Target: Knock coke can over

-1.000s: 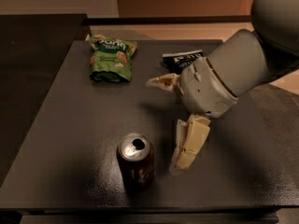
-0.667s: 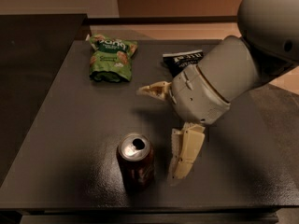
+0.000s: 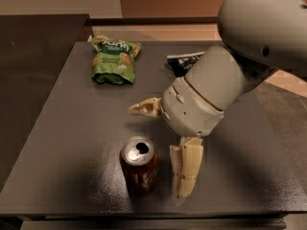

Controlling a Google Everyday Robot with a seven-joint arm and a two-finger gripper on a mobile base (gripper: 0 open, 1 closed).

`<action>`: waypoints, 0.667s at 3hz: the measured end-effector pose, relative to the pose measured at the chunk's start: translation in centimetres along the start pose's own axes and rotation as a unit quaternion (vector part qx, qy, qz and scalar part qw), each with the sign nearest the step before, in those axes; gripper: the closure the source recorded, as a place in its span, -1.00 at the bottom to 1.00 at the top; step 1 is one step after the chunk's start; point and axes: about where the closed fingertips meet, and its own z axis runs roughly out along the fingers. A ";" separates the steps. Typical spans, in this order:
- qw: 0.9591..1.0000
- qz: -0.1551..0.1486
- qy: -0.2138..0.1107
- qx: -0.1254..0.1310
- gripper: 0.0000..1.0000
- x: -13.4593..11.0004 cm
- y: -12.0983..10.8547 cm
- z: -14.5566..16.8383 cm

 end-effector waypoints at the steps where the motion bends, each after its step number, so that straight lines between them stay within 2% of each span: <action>1: 1.000 -0.005 0.003 -0.016 -0.63 -0.2 0.2 0.6; 2: 1.000 -0.004 0.004 -0.021 -0.19 -0.4 0.1 0.7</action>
Offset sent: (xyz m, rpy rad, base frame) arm -0.0030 0.0067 -0.0031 -0.0260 0.0388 0.0355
